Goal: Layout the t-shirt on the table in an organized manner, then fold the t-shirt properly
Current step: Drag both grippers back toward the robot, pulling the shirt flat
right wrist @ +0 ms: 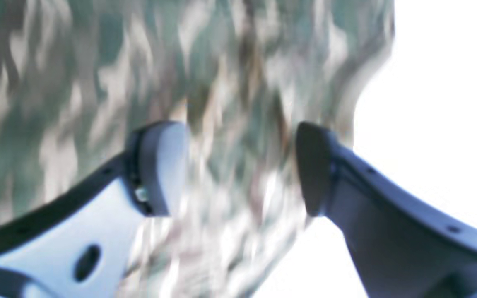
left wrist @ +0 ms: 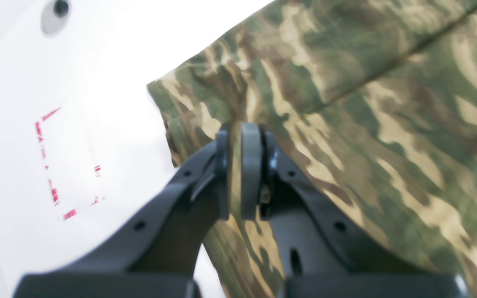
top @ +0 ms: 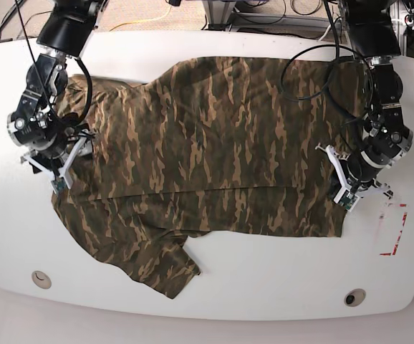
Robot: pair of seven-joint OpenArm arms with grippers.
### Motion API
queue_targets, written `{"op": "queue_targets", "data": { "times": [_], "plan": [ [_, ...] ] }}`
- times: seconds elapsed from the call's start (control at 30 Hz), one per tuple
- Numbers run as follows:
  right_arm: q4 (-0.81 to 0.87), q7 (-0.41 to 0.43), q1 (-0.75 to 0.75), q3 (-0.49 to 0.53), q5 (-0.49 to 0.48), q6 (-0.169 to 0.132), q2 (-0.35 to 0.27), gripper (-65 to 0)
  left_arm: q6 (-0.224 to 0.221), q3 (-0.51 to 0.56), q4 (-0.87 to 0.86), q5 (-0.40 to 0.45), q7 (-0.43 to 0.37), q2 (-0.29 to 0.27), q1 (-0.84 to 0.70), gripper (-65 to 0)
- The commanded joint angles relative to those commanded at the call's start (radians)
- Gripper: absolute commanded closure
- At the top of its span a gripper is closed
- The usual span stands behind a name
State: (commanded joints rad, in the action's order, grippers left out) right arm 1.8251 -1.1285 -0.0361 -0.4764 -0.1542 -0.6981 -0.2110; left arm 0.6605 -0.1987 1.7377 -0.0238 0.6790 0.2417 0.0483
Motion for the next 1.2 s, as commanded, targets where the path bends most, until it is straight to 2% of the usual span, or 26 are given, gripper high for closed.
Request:
{"op": "queue_targets", "data": {
  "times": [0.23,0.4,0.7,0.83,1.0,1.2],
  "plan": [
    [0.092,-0.012,0.112,-0.112,0.003,0.000,0.072,-57.4,0.003,0.000,0.003,-0.002,0.000,0.000,-0.063,-2.2],
    [0.109,-0.012,0.176,-0.152,0.000,0.000,0.098,-65.0,0.005,-0.002,0.005,-0.003,0.000,0.000,-0.087,-2.2],
    [0.100,-0.006,0.222,-0.273,-0.002,0.000,0.135,-65.0,0.006,-0.008,0.075,-0.006,0.000,0.000,-0.120,-2.2],
    [0.084,-0.006,0.222,-0.311,0.002,0.000,0.138,-63.1,0.006,-0.008,0.087,-0.006,0.000,0.000,-0.135,-2.2],
    [0.038,-0.006,0.219,-0.322,0.000,0.000,0.132,-60.1,0.006,-0.006,0.120,-0.006,0.002,0.000,-0.161,-2.2],
    [-0.018,-0.006,0.216,-0.325,0.000,0.000,0.137,-59.9,0.008,-0.006,0.146,-0.008,0.002,0.002,-0.215,-2.2]
  ]
}}
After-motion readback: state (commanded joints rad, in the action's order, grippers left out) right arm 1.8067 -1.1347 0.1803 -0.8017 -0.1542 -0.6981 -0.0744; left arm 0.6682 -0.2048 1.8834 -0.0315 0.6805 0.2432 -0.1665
